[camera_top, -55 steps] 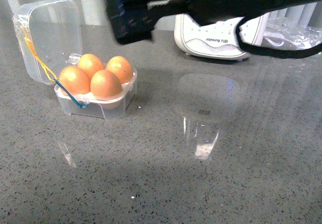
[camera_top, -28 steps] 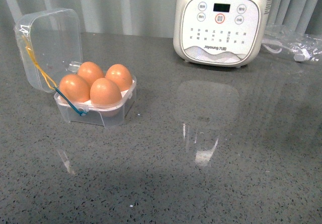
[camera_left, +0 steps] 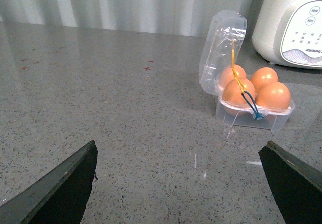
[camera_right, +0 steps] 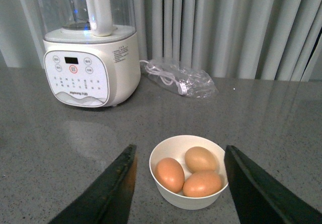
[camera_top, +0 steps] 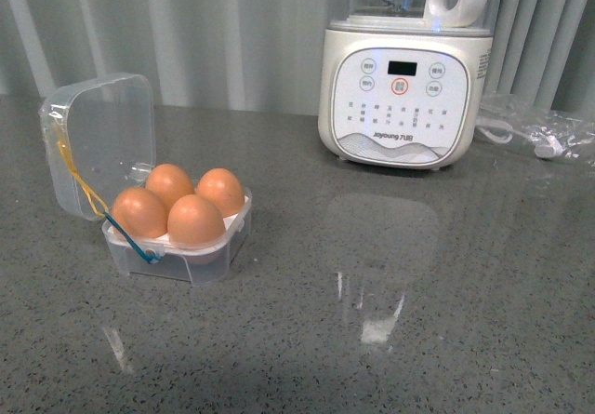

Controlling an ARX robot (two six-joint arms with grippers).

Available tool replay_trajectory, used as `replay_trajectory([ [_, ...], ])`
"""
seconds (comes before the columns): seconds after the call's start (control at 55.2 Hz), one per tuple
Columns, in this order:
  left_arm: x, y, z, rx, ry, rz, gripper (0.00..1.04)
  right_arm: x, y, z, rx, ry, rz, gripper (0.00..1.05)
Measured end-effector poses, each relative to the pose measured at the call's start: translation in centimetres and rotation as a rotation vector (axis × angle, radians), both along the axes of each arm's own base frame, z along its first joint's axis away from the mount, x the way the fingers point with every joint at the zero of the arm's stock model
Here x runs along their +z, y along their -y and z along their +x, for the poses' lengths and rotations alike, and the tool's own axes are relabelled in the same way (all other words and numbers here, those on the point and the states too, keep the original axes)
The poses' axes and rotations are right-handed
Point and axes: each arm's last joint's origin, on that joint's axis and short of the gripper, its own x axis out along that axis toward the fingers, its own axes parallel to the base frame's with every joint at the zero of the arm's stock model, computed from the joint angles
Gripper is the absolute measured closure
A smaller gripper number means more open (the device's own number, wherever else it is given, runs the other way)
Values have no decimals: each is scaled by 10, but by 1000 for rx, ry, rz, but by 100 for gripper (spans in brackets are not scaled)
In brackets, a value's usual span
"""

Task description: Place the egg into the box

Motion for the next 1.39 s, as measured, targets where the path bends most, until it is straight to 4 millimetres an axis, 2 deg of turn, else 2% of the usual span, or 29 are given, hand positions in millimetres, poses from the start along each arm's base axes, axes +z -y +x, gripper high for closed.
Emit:
replay_trajectory([
  [0.109, 0, 0, 0, 0, 0, 0, 7, -13, -6, 0, 16, 0, -1, 72],
  [0.235, 0, 0, 0, -1, 0, 0, 7, -35, -14, 1, -18, -13, 0, 102],
  [0.362, 0, 0, 0, -1, 0, 0, 7, -45, -21, 1, 29, -9, -4, 101],
  [0.652, 0, 0, 0, 0, 0, 0, 7, -64, -21, 1, 24, -13, -3, 101],
  [1.068, 0, 0, 0, 0, 0, 0, 7, -77, -21, 1, 23, -10, -3, 101],
  [1.195, 0, 0, 0, 0, 0, 0, 7, -87, -21, 0, 23, -7, -4, 101],
  [1.394, 0, 0, 0, 0, 0, 0, 7, -88, -21, 0, 24, -6, -4, 101],
])
